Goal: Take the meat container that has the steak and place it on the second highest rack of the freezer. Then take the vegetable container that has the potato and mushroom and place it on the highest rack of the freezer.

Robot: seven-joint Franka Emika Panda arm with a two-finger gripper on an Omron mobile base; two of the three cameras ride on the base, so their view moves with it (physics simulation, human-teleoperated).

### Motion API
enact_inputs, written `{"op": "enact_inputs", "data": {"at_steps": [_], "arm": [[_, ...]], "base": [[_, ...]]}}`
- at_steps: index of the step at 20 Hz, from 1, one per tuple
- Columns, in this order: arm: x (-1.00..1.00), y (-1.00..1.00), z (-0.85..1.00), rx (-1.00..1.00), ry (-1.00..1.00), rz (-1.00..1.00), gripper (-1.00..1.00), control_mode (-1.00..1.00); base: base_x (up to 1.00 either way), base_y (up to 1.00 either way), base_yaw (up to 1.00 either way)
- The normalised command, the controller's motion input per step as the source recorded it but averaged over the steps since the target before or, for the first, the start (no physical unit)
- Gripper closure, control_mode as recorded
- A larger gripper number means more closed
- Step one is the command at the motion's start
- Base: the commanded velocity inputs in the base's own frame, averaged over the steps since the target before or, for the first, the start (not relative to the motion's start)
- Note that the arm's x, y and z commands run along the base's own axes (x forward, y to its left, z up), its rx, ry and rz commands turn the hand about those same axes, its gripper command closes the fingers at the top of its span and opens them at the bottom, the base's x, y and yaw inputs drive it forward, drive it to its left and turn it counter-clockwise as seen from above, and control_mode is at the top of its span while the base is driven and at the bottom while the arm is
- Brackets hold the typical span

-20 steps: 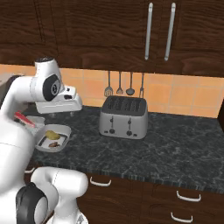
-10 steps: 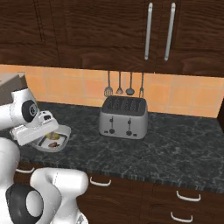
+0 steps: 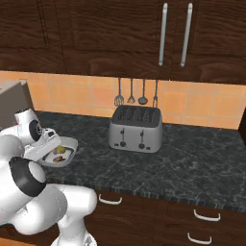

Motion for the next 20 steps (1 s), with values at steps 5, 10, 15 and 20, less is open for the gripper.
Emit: {"op": "enact_inputs", "data": {"at_steps": [5,10,15,20], "arm": [[0.39,0.25,-0.44,0.0,0.0,0.13,-1.0,-1.0],[0.28,0.02,-0.46,0.0,0.01,0.15,-1.0,-1.0],[0.29,0.0,-0.35,0.0,0.01,0.15,-1.0,-1.0],[0.02,0.0,-0.35,0.0,0.03,0.11,1.0,-1.0]], "base": [[0.0,0.0,0.0],[0.0,0.0,0.0],[0.0,0.0,0.0],[0.0,0.0,0.0]]}}
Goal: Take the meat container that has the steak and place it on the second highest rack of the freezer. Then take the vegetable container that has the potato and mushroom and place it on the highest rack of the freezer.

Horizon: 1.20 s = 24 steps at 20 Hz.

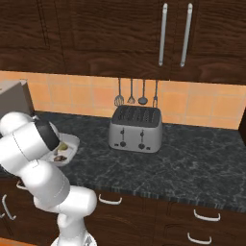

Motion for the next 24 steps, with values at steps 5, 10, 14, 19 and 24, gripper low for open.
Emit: {"op": "enact_inputs", "data": {"at_steps": [5,10,14,19,24], "arm": [[-0.02,0.0,-0.45,0.01,0.01,0.03,1.0,-1.0],[-0.15,-0.08,-0.13,0.01,0.0,0.0,1.0,-1.0],[-0.45,-0.28,0.17,0.07,0.0,0.11,1.0,-1.0],[-0.56,-0.23,0.9,0.01,-0.05,0.04,1.0,-1.0],[-0.56,-0.4,1.0,0.0,-0.15,0.0,1.0,-1.0]], "base": [[0.0,0.0,0.0],[0.0,0.0,0.0],[0.0,0.0,0.0],[0.0,0.0,0.0],[0.0,0.0,0.0]]}}
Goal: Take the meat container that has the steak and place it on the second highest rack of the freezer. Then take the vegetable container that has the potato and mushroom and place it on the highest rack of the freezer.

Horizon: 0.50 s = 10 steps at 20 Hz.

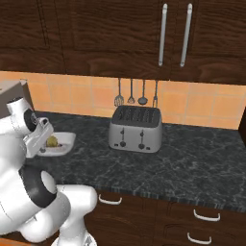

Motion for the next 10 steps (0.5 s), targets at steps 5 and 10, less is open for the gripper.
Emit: {"op": "enact_inputs", "data": {"at_steps": [5,10], "arm": [[-0.6,-0.55,1.0,0.0,-0.24,0.01,1.0,-1.0],[-0.55,-0.48,1.0,0.03,-0.16,0.01,1.0,-1.0]], "base": [[0.0,0.0,0.0],[0.0,0.0,0.0]]}}
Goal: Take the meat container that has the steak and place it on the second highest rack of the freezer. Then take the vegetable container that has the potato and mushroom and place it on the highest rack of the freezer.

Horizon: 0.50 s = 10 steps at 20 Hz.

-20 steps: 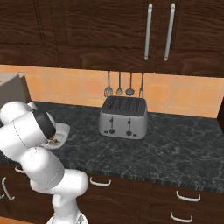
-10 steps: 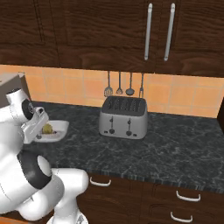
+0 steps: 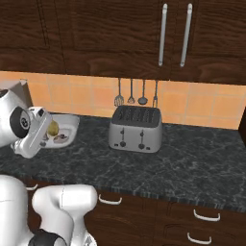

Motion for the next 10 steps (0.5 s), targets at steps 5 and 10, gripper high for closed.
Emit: {"op": "enact_inputs", "data": {"at_steps": [5,10], "arm": [[-0.54,-0.46,1.0,0.09,-0.01,0.0,1.0,-1.0],[-0.58,-0.37,1.0,0.1,0.0,0.0,1.0,-1.0]], "base": [[0.0,0.0,0.0],[0.0,0.0,0.0]]}}
